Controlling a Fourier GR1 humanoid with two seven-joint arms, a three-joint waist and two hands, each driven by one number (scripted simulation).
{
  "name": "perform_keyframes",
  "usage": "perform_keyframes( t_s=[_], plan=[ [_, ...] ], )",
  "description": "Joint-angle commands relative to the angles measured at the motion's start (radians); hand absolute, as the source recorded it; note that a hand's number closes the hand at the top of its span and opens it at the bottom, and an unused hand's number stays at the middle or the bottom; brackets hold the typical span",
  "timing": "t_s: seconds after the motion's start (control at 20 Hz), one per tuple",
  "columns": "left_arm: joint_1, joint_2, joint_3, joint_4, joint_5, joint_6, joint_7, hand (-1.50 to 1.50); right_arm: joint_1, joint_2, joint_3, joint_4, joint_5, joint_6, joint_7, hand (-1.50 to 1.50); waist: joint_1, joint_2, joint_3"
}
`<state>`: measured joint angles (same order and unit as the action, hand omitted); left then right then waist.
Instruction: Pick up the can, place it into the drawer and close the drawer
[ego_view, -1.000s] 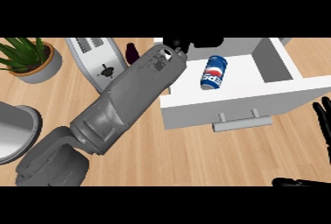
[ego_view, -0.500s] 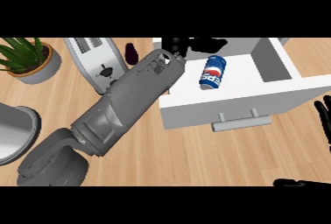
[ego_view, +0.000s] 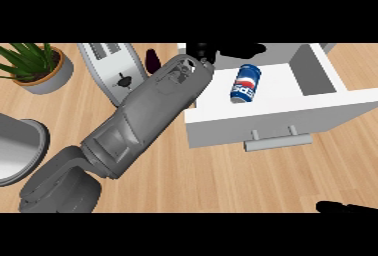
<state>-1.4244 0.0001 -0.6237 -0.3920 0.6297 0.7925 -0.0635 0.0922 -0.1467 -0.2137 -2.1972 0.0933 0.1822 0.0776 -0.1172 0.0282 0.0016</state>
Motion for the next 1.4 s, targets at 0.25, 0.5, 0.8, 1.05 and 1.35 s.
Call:
perform_keyframes(
  t_s=[0.25,0.5,0.8,1.05,1.35],
  plan=[
    [0.013,0.000,0.022,-0.033,0.079,0.014,-0.063,-1.50,-0.052,-0.063,0.089,-0.014,0.237,-0.008,-0.056,-1.50,0.036,-0.005,-0.001],
    [-0.018,0.000,0.012,-0.040,0.084,0.035,-0.051,-1.50,-0.072,-0.125,0.138,0.033,0.427,-0.013,-0.061,-1.50,0.063,-0.012,-0.001],
    [-0.036,0.000,-0.005,-0.067,0.080,0.069,-0.013,-1.50,-0.193,-0.138,0.249,0.167,0.672,-0.061,-0.016,-1.50,0.096,-0.019,-0.001],
    [-0.007,0.000,0.035,-0.059,0.046,0.037,-0.036,-1.50,-0.150,-0.102,0.365,0.292,0.862,-0.153,-0.057,-1.50,0.116,-0.026,-0.001],
    [0.009,0.058,0.025,-0.150,0.001,0.056,0.061,-1.50,-0.304,-0.066,0.300,0.580,0.913,-0.278,-0.089,-1.50,0.140,-0.030,-0.001]
  ],
)
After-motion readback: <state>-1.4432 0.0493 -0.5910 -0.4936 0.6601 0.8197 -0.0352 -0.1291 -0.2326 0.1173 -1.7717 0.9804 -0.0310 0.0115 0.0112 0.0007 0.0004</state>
